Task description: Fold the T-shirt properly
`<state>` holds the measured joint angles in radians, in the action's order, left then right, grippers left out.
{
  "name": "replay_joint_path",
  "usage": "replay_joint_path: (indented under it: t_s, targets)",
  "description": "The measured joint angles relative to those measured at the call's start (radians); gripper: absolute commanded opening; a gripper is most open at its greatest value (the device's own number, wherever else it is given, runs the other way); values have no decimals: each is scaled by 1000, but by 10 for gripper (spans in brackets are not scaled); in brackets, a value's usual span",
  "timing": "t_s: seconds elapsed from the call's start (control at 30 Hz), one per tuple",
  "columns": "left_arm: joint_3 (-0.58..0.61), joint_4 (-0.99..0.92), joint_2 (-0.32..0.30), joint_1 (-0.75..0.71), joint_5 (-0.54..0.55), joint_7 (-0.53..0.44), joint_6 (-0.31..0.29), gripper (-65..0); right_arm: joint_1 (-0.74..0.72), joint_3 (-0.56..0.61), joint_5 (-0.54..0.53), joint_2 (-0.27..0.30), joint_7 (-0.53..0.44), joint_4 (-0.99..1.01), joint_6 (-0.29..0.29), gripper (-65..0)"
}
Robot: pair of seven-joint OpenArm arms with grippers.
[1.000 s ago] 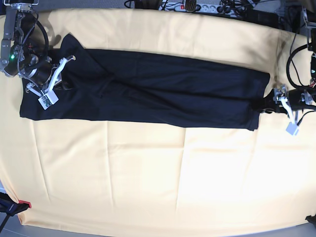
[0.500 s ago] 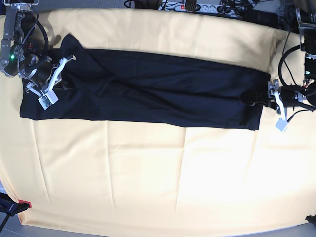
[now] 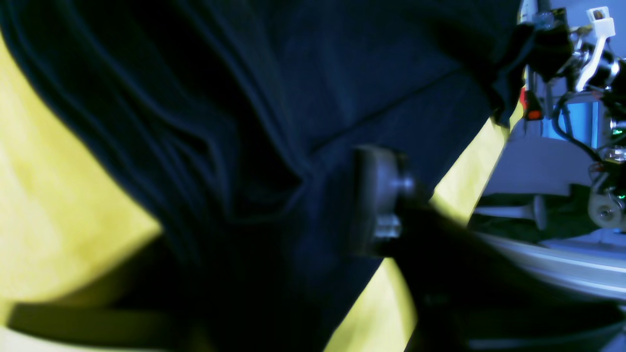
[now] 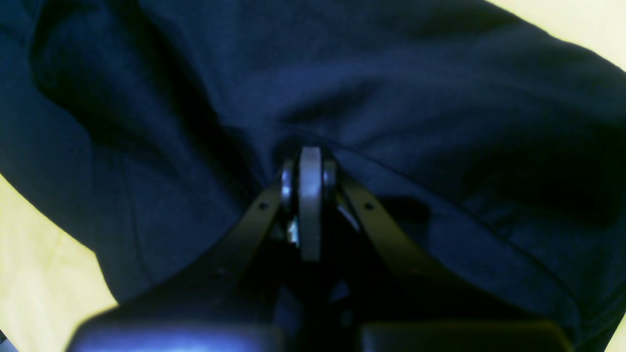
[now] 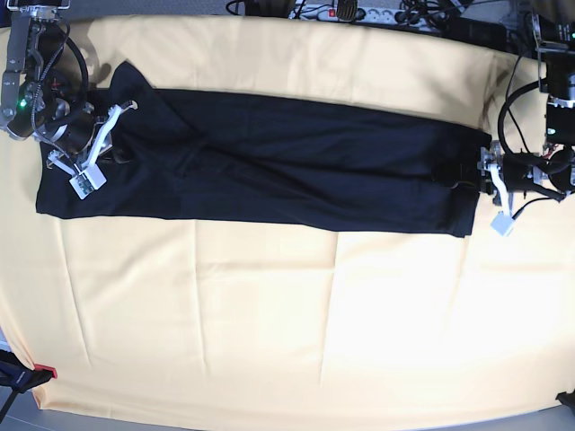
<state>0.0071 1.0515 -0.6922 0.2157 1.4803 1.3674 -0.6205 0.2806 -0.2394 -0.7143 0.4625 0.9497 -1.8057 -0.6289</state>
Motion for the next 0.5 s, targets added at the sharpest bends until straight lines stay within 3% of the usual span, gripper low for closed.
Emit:
replay_joint_path:
  t_s: [0.03, 0.23, 0.5]
  targets:
    - [0, 0, -5, -2, -3, 6, -1, -650, 0, 0, 0, 0, 0, 0, 0, -650]
    - [6, -2, -43, 10, -6, 14, 3, -650, 0, 0, 0, 0, 0, 0, 0, -650]
    - [7, -3, -143, 92, -11, -4, 3, -650, 0, 0, -4, 0, 0, 0, 0, -650]
